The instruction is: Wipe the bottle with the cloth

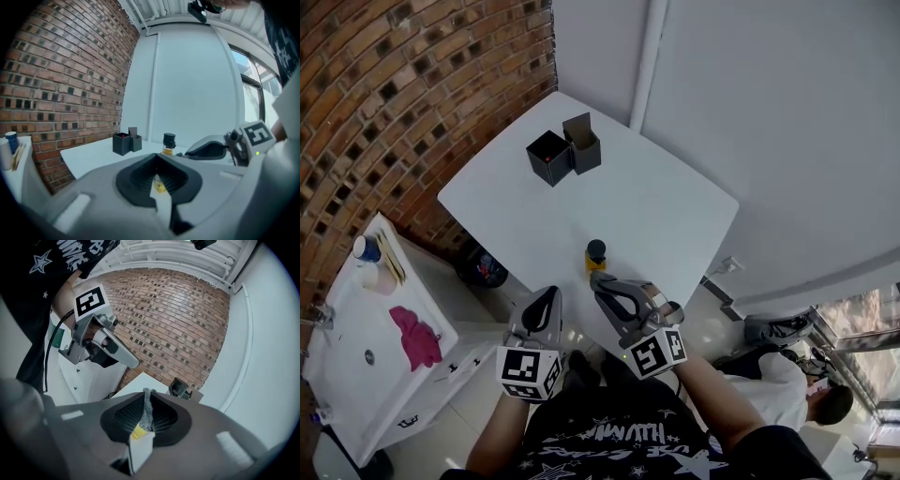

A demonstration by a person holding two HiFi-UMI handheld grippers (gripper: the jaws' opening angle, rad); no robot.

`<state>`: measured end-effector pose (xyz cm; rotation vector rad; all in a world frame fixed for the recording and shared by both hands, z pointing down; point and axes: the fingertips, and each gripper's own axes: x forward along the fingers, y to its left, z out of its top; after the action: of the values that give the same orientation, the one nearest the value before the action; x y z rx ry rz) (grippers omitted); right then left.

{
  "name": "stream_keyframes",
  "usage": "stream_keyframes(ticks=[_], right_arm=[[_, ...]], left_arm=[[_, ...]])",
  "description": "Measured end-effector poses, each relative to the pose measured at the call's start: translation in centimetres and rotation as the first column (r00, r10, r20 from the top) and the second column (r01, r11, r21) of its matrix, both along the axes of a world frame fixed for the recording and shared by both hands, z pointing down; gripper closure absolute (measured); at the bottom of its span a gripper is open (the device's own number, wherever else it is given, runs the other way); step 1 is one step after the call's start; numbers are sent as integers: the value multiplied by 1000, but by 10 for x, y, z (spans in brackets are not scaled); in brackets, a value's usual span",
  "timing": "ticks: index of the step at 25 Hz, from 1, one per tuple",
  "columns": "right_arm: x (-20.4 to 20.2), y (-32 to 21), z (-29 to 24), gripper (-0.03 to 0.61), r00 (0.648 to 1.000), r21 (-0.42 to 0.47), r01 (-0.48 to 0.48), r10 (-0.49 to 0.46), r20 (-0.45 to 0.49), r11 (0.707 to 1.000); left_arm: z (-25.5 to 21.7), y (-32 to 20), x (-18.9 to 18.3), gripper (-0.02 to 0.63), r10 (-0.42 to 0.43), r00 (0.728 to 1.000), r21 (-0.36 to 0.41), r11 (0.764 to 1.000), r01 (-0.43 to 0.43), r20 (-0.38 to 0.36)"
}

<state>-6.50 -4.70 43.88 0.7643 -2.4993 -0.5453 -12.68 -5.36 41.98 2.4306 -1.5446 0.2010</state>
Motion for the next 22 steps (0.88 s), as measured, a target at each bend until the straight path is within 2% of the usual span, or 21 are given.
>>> stream_keyframes(ticks=[9,22], right_arm=[[-3,-1,21,537,998,-54,57,-58,-18,997],[-2,-12,80,537,996,-189,68,-78,-42,980]], left_arm=[[4,-4,-2,609,-23,1000,-14,1000,23,20],[17,-13,-2,609,-53,998,-57,997,55,38]])
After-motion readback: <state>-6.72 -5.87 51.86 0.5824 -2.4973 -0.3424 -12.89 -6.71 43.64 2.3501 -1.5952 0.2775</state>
